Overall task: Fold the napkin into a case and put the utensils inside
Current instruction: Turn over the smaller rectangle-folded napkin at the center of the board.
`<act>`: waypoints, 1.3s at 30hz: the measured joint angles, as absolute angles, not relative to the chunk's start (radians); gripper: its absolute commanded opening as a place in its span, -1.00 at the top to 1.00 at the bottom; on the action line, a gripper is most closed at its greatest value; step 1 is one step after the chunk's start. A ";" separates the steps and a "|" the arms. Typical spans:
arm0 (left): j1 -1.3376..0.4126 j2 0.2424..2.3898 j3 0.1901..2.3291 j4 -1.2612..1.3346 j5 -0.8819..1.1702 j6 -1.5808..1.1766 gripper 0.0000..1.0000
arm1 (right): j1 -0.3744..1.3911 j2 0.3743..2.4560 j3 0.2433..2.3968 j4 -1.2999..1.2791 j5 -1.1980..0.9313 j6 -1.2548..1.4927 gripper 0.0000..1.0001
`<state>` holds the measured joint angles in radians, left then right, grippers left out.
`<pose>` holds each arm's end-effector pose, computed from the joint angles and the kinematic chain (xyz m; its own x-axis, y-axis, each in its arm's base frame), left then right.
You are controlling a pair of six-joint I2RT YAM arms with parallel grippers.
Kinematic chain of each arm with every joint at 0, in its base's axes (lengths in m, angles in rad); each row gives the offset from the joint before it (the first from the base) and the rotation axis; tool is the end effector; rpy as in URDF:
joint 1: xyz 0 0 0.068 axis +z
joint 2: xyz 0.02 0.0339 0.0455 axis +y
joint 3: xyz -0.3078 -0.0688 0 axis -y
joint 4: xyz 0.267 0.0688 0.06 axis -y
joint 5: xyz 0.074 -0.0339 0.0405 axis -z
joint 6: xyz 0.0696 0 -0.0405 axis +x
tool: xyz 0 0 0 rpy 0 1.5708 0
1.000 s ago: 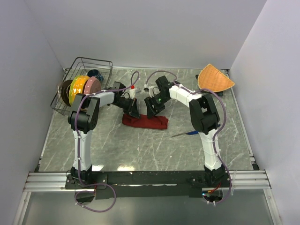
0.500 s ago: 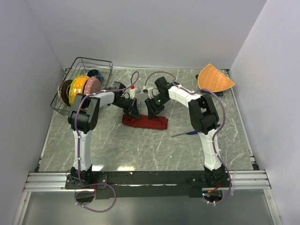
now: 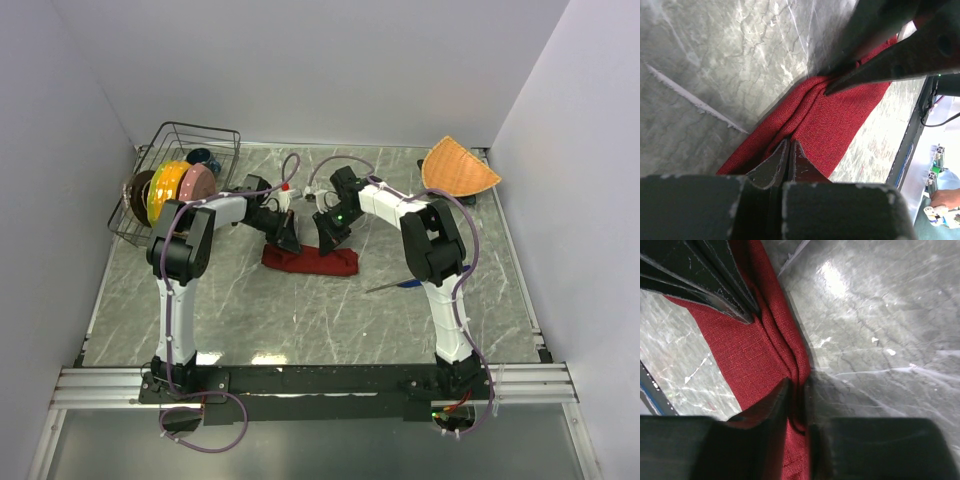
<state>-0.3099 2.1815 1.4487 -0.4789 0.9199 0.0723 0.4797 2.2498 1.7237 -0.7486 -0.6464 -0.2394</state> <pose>0.4364 -0.1979 0.1229 -0.8567 0.3203 -0.4043 0.5143 0.4699 -0.7175 0.4350 0.2735 0.1469 -0.7000 -0.5775 -0.4201 -0.7106 0.5045 0.4905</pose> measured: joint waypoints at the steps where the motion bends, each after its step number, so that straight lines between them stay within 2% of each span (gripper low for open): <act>1: -0.312 2.181 1.449 -0.479 0.919 0.069 0.98 | 0.480 2.250 1.722 -0.750 -0.649 -0.243 1.00; 3: -0.315 2.181 1.448 -0.478 0.918 0.066 0.98 | 0.480 2.250 1.722 -0.754 -0.648 -0.240 1.00; 5: -0.315 2.181 1.444 -0.474 0.920 0.064 0.89 | 0.479 2.250 1.721 -0.754 -0.648 -0.237 1.00; 6: -0.315 2.180 1.443 -0.471 0.921 0.062 0.82 | 0.479 2.250 1.720 -0.753 -0.648 -0.237 1.00; 10: -0.315 2.168 1.417 -0.443 0.926 0.054 0.33 | 0.479 2.242 1.700 -0.736 -0.651 -0.227 1.00; 13: -0.304 2.126 1.360 -0.396 0.949 0.030 0.15 | 0.480 2.217 1.662 -0.702 -0.648 -0.216 1.00; 18: -0.262 2.017 1.253 -0.363 0.946 -0.009 0.15 | 0.486 2.162 1.588 -0.635 -0.609 -0.199 1.00; 23: -0.185 1.906 1.234 -0.363 0.939 -0.039 0.14 | 0.495 2.056 1.468 -0.539 -0.525 -0.184 1.00; 32: -0.117 1.738 1.208 -0.365 0.936 -0.046 0.14 | 0.581 1.816 1.263 -0.270 -0.226 -0.250 1.00; 39: -0.081 1.688 1.127 -0.388 0.928 -0.043 0.14 | 0.710 1.769 1.081 0.046 0.128 -0.362 1.00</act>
<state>-0.0807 1.6878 1.1267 -0.3882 0.9279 -0.0429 0.7097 1.7695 1.0809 0.0456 0.1276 -0.3618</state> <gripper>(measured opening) 0.433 0.030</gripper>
